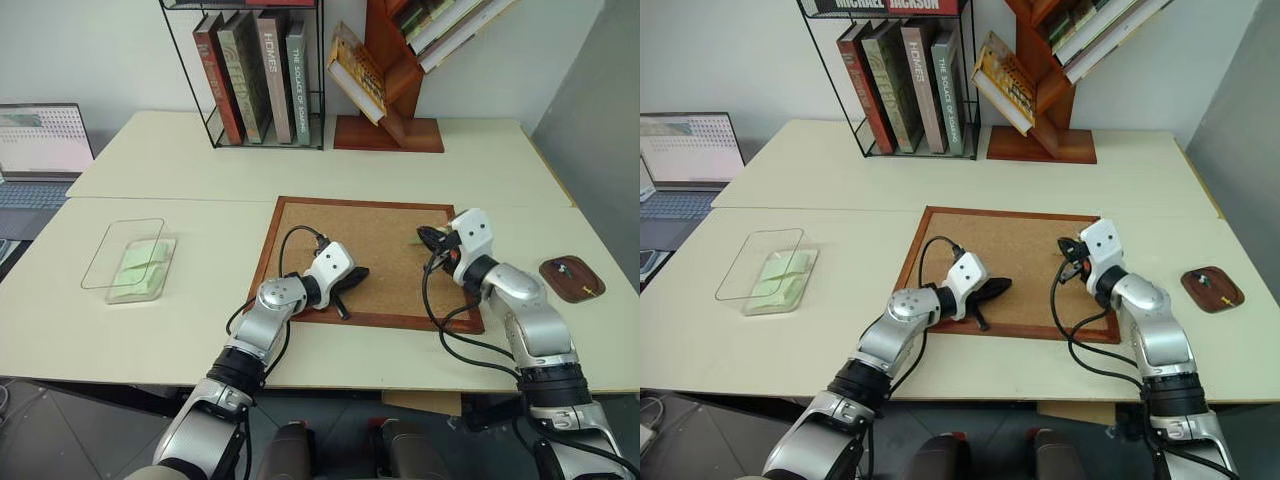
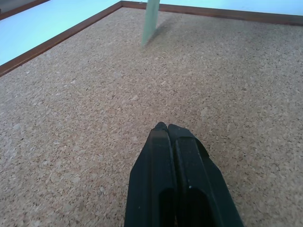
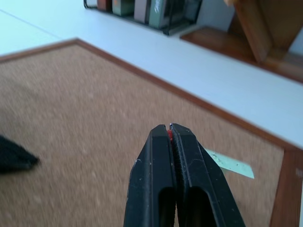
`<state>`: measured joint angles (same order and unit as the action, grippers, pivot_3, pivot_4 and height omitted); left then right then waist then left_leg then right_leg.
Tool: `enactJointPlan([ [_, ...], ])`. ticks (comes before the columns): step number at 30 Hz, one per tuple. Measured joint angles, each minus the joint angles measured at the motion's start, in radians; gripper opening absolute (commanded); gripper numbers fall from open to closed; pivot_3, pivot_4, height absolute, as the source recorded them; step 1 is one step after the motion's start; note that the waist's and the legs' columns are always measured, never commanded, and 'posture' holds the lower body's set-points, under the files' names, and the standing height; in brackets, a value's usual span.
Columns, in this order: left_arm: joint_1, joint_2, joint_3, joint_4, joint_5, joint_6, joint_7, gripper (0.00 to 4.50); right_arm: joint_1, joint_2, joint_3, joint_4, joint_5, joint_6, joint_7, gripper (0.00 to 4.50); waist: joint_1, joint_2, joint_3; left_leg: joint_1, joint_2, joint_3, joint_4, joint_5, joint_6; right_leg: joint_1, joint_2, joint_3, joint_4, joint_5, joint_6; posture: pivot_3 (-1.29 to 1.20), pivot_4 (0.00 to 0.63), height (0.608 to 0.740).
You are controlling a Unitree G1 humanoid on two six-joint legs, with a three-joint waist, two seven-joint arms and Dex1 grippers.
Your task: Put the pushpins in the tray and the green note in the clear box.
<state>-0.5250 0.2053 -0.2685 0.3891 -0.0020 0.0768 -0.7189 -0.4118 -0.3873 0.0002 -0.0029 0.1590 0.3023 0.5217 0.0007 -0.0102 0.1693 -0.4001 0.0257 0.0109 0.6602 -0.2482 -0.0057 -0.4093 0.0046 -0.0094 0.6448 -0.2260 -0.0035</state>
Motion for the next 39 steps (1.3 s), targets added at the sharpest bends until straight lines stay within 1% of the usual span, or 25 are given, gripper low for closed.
enactJointPlan([
  [6,0.001,-0.015,0.028,-0.025,-0.04,0.071,0.0,0.0,-0.002,-0.012,0.0,-0.035,0.002,0.014,0.01,0.0,0.0,-0.001,0.001,-0.001,-0.001,0.001,0.0,0.0,0.0,-0.001,-0.002,0.0,0.0,0.0,0.0,0.0,0.15,0.74],
  [8,0.002,-0.015,0.044,-0.043,-0.059,0.102,0.003,0.0,-0.003,-0.014,0.0,-0.04,0.002,0.016,0.012,0.0,-0.002,-0.003,0.002,-0.002,0.0,0.001,0.0,0.0,0.0,-0.002,-0.001,0.0,0.0,0.002,0.004,0.0,0.15,0.74],
  [10,0.004,-0.016,0.065,-0.075,-0.081,0.129,0.006,0.39,-0.004,-0.017,0.0,-0.04,0.002,0.017,0.018,0.0,-0.003,-0.004,0.004,-0.003,0.001,0.001,-0.001,0.0,0.0,-0.004,0.0,0.0,0.0,0.002,0.004,0.0,0.15,0.74],
  [11,0.004,-0.014,0.079,-0.096,-0.097,0.146,0.005,0.46,-0.005,-0.017,0.001,-0.041,0.002,0.018,0.019,0.0,-0.003,-0.004,0.004,-0.005,0.001,0.001,-0.001,0.0,0.0,-0.005,0.001,0.0,0.0,0.002,0.004,0.0,0.15,0.74],
  [14,0.005,0.0,0.114,-0.161,-0.14,0.187,-0.01,1.06,-0.013,-0.017,0.001,-0.043,0.002,0.024,0.021,0.0,-0.003,-0.004,0.004,-0.013,0.002,0.0,0.0,0.0,0.0,-0.013,0.002,0.001,0.001,0.003,0.004,0.0,0.15,0.74],
  [15,0.005,0.006,0.12,-0.175,-0.153,0.198,-0.016,1.14,-0.014,-0.017,0.001,-0.044,0.002,0.027,0.022,0.0,-0.003,-0.004,0.004,-0.014,0.002,0.0,0.0,0.0,0.0,-0.014,0.002,0.001,0.001,0.003,0.004,0.0,0.15,0.74],
  [17,0.005,0.022,0.127,-0.202,-0.168,0.206,-0.033,1.63,-0.015,-0.02,0.002,-0.054,0.002,0.038,0.025,0.0,-0.003,-0.004,0.004,-0.015,0.002,0.0,0.0,0.0,0.0,-0.014,0.002,0.001,0.001,0.003,0.004,0.0,0.15,0.74],
  [19,0.005,0.035,0.132,-0.214,-0.184,0.206,-0.052,1.99,-0.018,-0.027,0.005,-0.069,0.002,0.052,0.033,0.0,-0.003,-0.004,0.004,-0.015,0.002,0.0,0.0,0.0,0.0,-0.014,0.002,0.001,0.001,0.003,0.004,0.0,0.15,0.74],
  [20,0.004,0.039,0.135,-0.216,-0.191,0.206,-0.06,2.23,-0.021,-0.03,0.006,-0.075,0.003,0.058,0.039,0.0,-0.003,-0.004,0.004,-0.015,0.002,0.0,0.0,0.0,0.0,-0.014,0.002,0.001,0.0,0.003,0.004,0.0,0.15,0.74],
  [23,-0.001,0.064,0.131,-0.216,-0.196,0.193,-0.101,2.71,-0.039,-0.039,0.018,-0.107,0.01,0.085,0.052,0.0,-0.003,-0.004,0.004,-0.015,0.001,0.0,0.001,0.0,0.0,-0.014,0.002,0.0,0.001,0.003,0.004,0.0,0.15,0.74],
  [25,-0.01,0.084,0.122,-0.204,-0.19,0.17,-0.126,3.14,-0.04,-0.054,0.023,-0.129,0.017,0.112,0.067,0.0,-0.003,-0.004,0.004,-0.015,0.001,0.0,0.001,0.0,0.0,-0.014,0.002,0.0,0.001,0.003,0.004,0.0,0.15,0.74],
  [28,-0.048,0.084,0.117,-0.14,-0.163,0.111,-0.124,3.79,-0.041,-0.071,0.025,-0.171,0.026,0.173,0.077,0.0,0.0,-0.004,0.004,-0.015,0.001,0.0,0.001,0.0,0.0,-0.014,0.002,0.0,0.001,0.003,0.004,0.0,0.15,0.74],
  [34,-0.149,0.054,0.112,-0.03,-0.153,0.035,-0.169,3.79,-0.041,-0.091,0.028,-0.298,0.09,0.313,0.091,0.0,-0.001,-0.005,0.004,-0.016,0.001,0.0,0.001,0.0,0.0,-0.014,0.002,0.0,0.0,0.003,0.004,0.0,0.15,0.74],
  [39,-0.188,0.014,0.104,0.021,-0.159,0.023,-0.231,3.79,-0.041,-0.092,0.04,-0.37,0.121,0.393,0.085,0.0,-0.002,-0.005,0.004,-0.015,0.001,0.0,0.001,0.0,0.0,-0.014,0.002,0.0,0.001,0.003,0.004,0.0,0.15,0.74],
])
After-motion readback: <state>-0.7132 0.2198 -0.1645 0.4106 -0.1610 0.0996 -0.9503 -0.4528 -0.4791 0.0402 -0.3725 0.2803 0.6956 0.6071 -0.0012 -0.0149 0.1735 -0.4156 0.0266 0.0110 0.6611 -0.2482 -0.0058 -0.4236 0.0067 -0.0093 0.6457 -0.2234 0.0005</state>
